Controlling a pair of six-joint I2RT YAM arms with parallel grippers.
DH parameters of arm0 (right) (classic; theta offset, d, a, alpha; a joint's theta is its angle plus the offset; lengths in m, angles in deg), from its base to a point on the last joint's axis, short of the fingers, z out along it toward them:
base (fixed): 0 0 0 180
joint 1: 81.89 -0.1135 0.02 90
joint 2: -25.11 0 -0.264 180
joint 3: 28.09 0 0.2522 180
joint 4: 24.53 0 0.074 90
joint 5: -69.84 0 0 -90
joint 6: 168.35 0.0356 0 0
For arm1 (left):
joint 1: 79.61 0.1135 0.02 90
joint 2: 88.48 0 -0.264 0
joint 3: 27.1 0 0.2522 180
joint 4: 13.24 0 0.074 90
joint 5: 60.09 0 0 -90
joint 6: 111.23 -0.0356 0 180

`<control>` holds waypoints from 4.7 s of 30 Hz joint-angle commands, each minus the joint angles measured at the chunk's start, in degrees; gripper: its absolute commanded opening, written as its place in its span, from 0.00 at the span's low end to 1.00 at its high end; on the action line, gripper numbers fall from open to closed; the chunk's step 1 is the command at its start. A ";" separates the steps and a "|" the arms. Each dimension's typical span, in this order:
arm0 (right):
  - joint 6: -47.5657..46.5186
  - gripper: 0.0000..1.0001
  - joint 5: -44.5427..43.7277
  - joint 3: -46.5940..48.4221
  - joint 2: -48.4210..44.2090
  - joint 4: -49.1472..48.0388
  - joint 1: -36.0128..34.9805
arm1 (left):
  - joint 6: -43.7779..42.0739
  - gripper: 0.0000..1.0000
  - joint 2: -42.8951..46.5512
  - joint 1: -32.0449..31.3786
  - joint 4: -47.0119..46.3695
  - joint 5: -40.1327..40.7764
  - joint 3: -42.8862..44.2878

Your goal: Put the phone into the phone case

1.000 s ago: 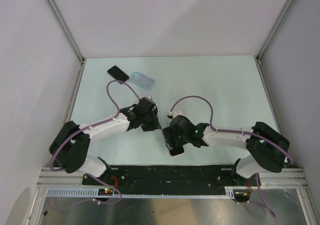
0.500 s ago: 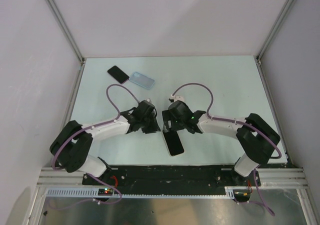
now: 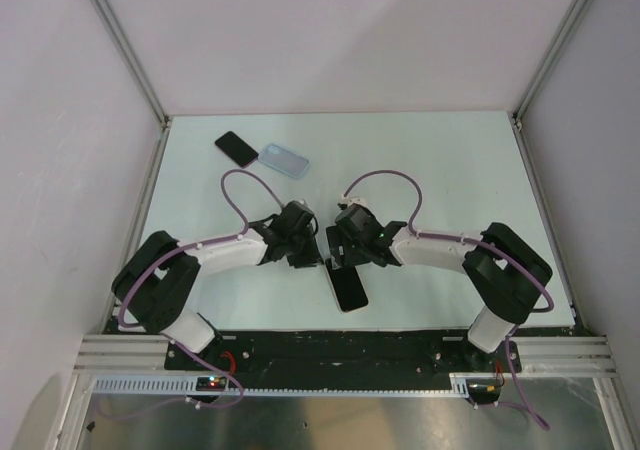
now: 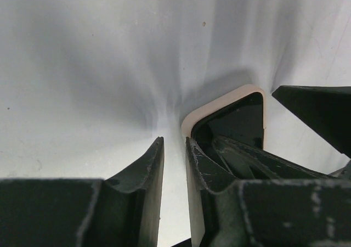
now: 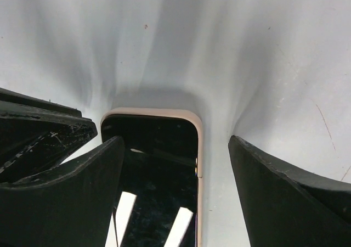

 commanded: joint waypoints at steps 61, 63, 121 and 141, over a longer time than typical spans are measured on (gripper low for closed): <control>3.44 0.67 2.33 -10.43 -0.74 -5.12 -1.02 | 7.90 0.06 -14.27 -12.77 8.15 12.59 -0.83; 3.62 0.67 2.58 -11.51 -2.24 -5.60 -0.24 | 7.48 0.06 -13.57 -12.67 8.24 12.94 0.15; 8.68 0.57 2.96 -23.58 -17.04 -4.92 -12.30 | 11.35 0.21 -2.70 -23.16 6.81 0.41 0.08; 8.61 0.83 1.44 -22.97 -23.66 -4.42 -6.25 | 6.62 0.27 3.47 -17.93 10.79 6.63 4.72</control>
